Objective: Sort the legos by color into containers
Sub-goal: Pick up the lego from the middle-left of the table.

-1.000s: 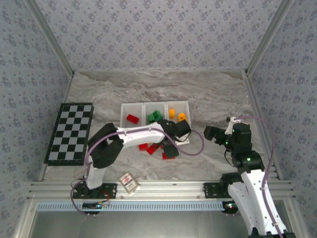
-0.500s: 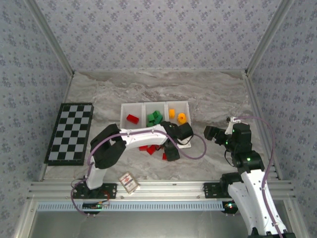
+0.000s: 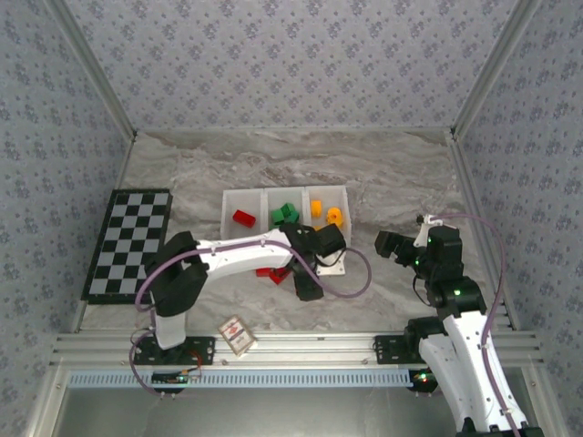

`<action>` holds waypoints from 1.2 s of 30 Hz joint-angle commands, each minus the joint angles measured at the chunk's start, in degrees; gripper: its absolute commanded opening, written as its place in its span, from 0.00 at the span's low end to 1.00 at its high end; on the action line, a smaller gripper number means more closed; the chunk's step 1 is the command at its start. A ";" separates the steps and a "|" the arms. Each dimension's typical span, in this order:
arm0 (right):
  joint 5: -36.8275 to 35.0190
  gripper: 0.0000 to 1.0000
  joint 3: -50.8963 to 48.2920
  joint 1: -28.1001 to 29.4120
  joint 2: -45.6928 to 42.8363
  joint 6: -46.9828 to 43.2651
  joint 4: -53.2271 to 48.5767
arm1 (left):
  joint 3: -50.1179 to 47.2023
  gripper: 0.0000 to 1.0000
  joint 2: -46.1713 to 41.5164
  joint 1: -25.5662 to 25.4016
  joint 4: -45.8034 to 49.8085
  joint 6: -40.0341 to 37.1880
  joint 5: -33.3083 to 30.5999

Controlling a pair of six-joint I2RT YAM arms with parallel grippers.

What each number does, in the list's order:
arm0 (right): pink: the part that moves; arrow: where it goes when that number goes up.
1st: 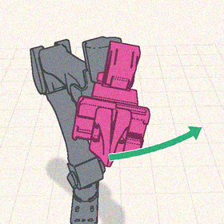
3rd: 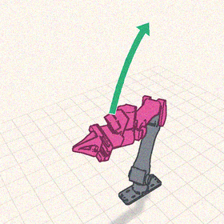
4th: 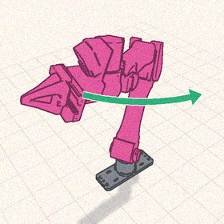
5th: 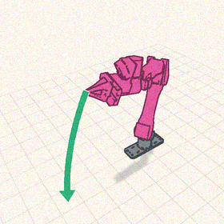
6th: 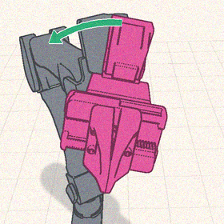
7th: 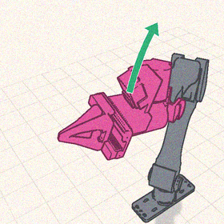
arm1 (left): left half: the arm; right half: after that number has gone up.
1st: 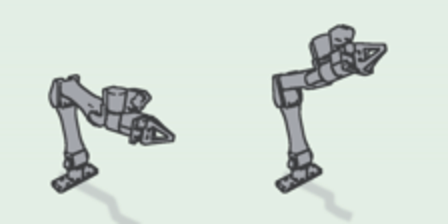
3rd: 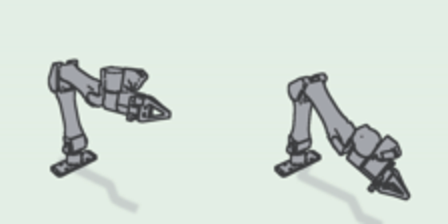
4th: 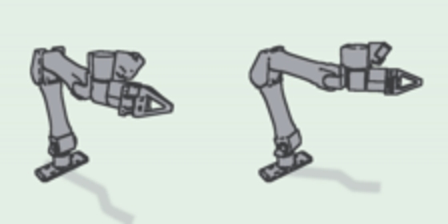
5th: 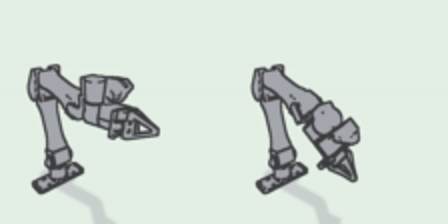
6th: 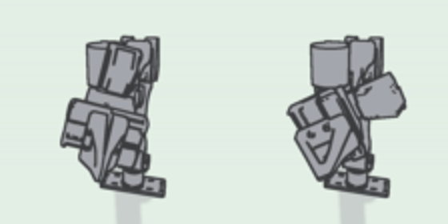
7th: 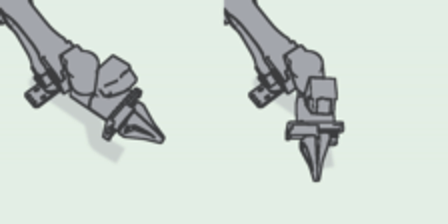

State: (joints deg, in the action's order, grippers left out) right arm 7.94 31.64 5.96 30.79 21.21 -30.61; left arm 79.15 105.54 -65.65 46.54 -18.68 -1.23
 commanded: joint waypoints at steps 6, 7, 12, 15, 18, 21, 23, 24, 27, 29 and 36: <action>-0.60 1.00 -0.39 -0.42 -0.11 0.49 -0.06 | -8.02 0.98 -3.98 -0.62 -4.62 -12.42 1.36; -0.67 1.00 -0.42 -0.42 -0.11 0.43 -0.08 | -8.17 0.98 -3.71 -0.62 -4.91 -12.94 0.98; -0.65 1.00 -0.26 -0.38 -0.18 0.37 -0.35 | -7.90 0.99 -1.56 -0.62 -4.95 -16.85 1.26; -0.73 1.00 -0.18 -0.43 -0.29 0.32 -0.42 | -7.44 1.00 -0.45 -0.62 -5.15 -17.95 1.21; -0.72 1.00 -0.25 -0.49 -0.38 0.34 -0.49 | -7.04 1.00 0.10 -0.62 -5.28 -18.86 1.65; -0.67 1.00 -0.26 -0.51 -0.33 0.40 -0.39 | -6.70 1.00 0.54 -0.62 -5.67 -19.78 2.45; -0.74 1.00 -0.26 -0.51 -0.37 0.35 -0.37 | -6.49 0.99 0.94 -0.62 -6.19 -20.23 3.03; -0.73 1.00 -0.26 -0.46 -0.37 0.36 -0.37 | -6.18 0.98 1.35 -0.62 -6.29 -20.43 3.44; -0.63 1.00 -0.28 -0.59 -0.37 0.34 -0.35 | -5.20 0.95 2.54 -0.62 -6.05 -20.96 4.62; -0.57 1.00 -0.26 -0.59 -0.38 0.32 -0.33 | -4.64 0.92 3.38 -0.62 -5.68 -21.21 5.31; -0.47 1.00 -0.35 -0.92 -0.35 0.41 -0.15 | -4.96 0.83 3.74 -0.71 -7.13 -21.23 6.77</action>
State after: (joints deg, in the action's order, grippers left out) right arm 7.88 31.64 5.48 30.79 21.21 -30.63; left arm 73.23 108.90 -65.80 39.94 -38.54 3.22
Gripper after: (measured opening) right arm 0.996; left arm 0.839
